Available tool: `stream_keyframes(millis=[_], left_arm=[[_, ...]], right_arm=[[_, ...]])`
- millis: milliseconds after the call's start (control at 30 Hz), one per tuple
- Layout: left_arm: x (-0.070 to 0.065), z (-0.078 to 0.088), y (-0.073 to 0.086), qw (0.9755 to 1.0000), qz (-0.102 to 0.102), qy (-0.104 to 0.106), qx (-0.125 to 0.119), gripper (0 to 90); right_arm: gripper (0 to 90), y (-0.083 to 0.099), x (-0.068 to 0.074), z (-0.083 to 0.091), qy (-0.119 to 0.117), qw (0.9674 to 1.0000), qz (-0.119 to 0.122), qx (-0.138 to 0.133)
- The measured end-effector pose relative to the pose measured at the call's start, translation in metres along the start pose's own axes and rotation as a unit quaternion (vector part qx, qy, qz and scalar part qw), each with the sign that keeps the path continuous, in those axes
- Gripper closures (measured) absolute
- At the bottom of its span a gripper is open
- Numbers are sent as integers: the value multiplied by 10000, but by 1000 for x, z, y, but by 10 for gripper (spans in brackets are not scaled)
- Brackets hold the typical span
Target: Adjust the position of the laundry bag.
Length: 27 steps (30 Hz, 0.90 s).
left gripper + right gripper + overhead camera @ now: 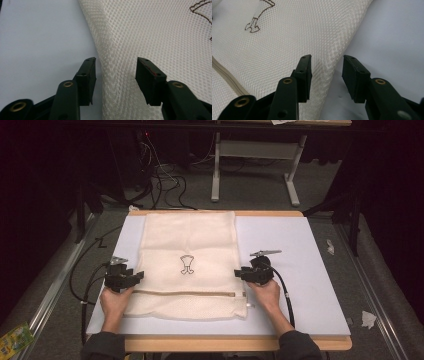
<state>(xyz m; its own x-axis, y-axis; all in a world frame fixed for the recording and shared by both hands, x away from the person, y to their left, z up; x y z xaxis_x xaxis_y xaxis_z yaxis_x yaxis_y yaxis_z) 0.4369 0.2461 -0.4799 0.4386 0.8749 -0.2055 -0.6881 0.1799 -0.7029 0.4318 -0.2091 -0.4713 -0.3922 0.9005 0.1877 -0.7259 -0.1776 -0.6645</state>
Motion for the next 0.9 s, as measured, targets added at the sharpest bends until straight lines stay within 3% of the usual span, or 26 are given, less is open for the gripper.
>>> stream_keyframes(millis=[133, 167, 200, 233, 300, 533, 900], left_arm=[[-1, -2, -2, 10000, -35, 27, 77, 647], [-2, -2, -4, 9999, -53, 6, 123, 682], [-2, -2, -4, 9999, -53, 6, 123, 722], [-2, -3, -6, 9999, -41, 5, 141, 755], [-2, -3, -7, 9999, -39, 19, 152, 811], [-6, 0, -12, 9998, -176, -37, 98, 852], [-11, 1, -17, 9998, -138, 174, -14, 862]], right_arm=[[708, 0, 2, -6, -32, 9999, -20, 106], [783, -1, 2, -8, -43, 9999, 27, 160], [783, -1, 2, -8, -43, 9999, 27, 160], [839, -2, 3, -8, -38, 9998, 86, 175], [850, -2, 3, -8, -51, 9998, 108, 163], [872, -3, 4, -5, -50, 9998, 189, 95], [875, -3, -3, 3, 31, 9998, 214, 18]])
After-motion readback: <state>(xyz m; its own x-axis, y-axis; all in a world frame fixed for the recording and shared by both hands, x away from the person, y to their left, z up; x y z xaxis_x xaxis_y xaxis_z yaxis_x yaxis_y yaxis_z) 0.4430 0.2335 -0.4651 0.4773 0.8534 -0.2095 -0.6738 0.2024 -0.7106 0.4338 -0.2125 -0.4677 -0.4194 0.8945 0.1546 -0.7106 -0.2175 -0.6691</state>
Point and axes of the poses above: each handheld gripper's, and its own axes: z roughly backward along the jaws, y roughly out of its underside, x roughly to its left, the point moved 1 cm from there along -z, roughly forward along the jaws, and after that the axes turned 7 degrees about y, right-handed, at the moved point
